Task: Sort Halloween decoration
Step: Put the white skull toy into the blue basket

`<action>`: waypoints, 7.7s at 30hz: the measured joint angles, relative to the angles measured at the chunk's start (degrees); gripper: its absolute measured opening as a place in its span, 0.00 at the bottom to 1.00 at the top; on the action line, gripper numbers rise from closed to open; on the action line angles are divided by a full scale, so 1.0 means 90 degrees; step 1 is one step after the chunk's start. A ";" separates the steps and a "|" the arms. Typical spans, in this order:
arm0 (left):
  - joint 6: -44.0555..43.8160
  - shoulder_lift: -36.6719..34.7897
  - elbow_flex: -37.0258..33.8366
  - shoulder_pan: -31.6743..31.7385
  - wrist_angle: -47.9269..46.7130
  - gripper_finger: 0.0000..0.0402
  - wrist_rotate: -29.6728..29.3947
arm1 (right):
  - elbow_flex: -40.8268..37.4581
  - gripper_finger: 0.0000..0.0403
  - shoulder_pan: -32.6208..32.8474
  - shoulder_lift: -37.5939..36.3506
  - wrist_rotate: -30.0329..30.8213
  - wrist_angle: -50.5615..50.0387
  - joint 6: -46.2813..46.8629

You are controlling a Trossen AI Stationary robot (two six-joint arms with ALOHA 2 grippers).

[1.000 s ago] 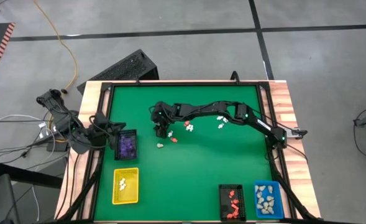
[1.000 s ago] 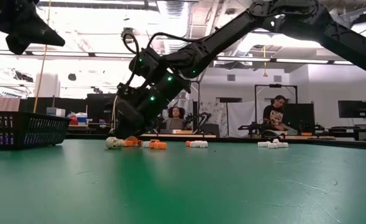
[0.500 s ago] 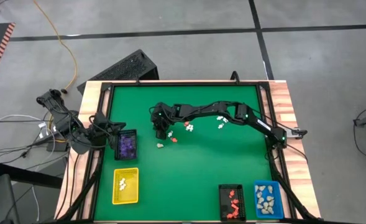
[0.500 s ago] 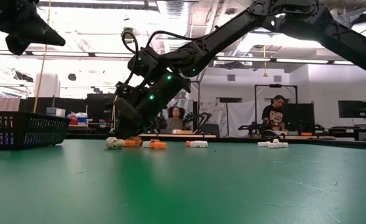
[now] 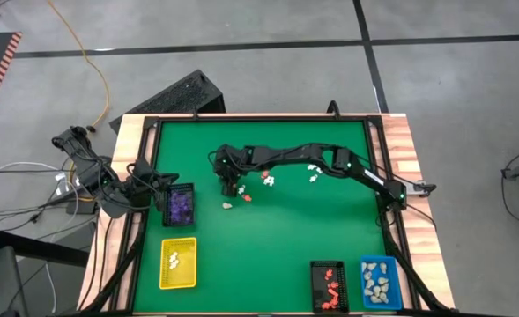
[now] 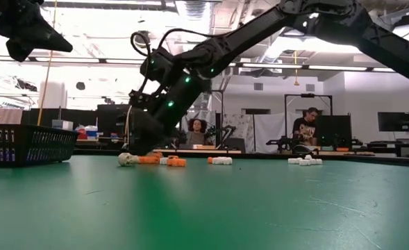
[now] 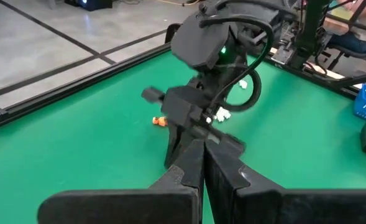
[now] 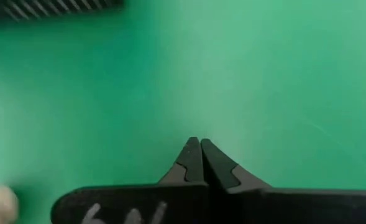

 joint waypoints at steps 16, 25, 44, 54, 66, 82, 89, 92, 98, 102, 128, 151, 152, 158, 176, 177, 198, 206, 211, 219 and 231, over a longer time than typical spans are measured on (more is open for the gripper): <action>0.0480 -0.0021 0.0000 -0.0416 0.0034 0.00 -0.0152 | -0.1601 0.02 -0.0025 -0.2933 0.0258 -0.0821 -0.1221; 0.1751 -0.0772 0.0000 -0.1830 0.0760 0.00 -0.0580 | -0.4799 0.12 -0.0175 -0.4735 0.0047 0.2445 -0.0341; 0.7132 -0.2715 -0.1169 -0.1774 0.5688 0.00 0.3685 | -0.4993 0.60 -0.0085 -0.3047 -0.0016 0.4772 0.0074; 0.6928 -0.2725 -0.1845 -0.0732 0.6353 0.00 0.5010 | -0.4206 0.63 0.0045 -0.2279 0.0517 0.4714 0.0688; 0.4668 -0.2724 -0.3501 0.1475 0.7296 0.00 0.5944 | -0.4128 0.63 0.0158 -0.2265 0.1148 0.4328 0.1180; 0.4291 -0.2724 -0.3568 0.5034 0.6885 0.00 0.8549 | -0.4116 0.63 0.0342 -0.2067 0.1776 0.4528 0.1369; 0.4299 -0.2725 -0.3569 0.6027 0.6643 0.00 0.7819 | -0.4128 0.63 0.0342 -0.2047 0.1825 0.4721 0.1577; 0.4138 -0.2725 -0.3499 0.6293 0.5993 0.00 0.6496 | -0.4122 0.63 0.0343 -0.1911 0.1931 0.4782 0.1636; 0.4086 -0.2727 -0.3022 0.6431 0.4942 0.00 0.4896 | -0.3941 0.63 0.0389 -0.1658 0.1978 0.4990 0.1731; 0.3538 -0.2725 -0.2663 0.6429 0.3755 0.00 0.3346 | -0.3708 0.63 0.0433 -0.1444 0.1978 0.4924 0.1790; 0.2946 -0.2640 -0.3140 0.6352 0.4413 0.00 0.3612 | -0.3509 0.53 0.0487 -0.1330 0.2136 0.3281 0.2409; 0.3002 -0.2640 -0.3138 0.6348 0.4372 0.00 0.4020 | -0.3509 0.13 0.0483 -0.1332 0.2120 0.3292 0.2523; 0.3002 -0.2640 -0.3138 0.6348 0.4371 0.00 0.4020 | -0.3509 0.13 0.0502 -0.1343 0.2121 0.3279 0.2503; 0.3140 -0.2640 -0.3138 0.6348 0.4357 0.00 0.4020 | -0.3519 0.17 0.0549 -0.1847 0.2272 0.2725 0.1977; 0.3185 -0.2625 -0.3138 0.6348 0.4352 0.00 0.4028 | -0.3550 0.64 -0.0740 -0.2470 0.2033 0.1565 0.1325; 0.3240 -0.2623 -0.3138 0.6348 0.4352 0.00 0.4035 | -0.3555 0.67 -0.0736 -0.2439 0.1937 0.1553 0.1325; 0.3314 -0.2623 -0.3140 0.6345 0.4347 0.00 0.4133 | -0.3521 0.72 -0.0435 -0.1678 0.1787 0.1673 0.1364; 0.3299 -0.2613 -0.3143 0.6343 0.4347 0.00 0.4131 | -0.3521 0.55 -0.0435 -0.1661 0.1791 0.1540 0.1632; 0.3293 -0.2613 -0.3143 0.6343 0.4347 0.00 0.4136 | -0.3521 0.38 -0.0427 -0.1650 0.1769 0.1470 0.1726; 0.3293 -0.2613 -0.3143 0.6343 0.4347 0.00 0.4137 | -0.3525 0.19 -0.0355 -0.1652 0.1828 0.1425 0.1844; 0.3303 -0.2611 -0.3143 0.6343 0.4345 0.00 0.4153 | -0.3565 0.16 -0.0086 -0.2304 0.2456 0.0591 0.1671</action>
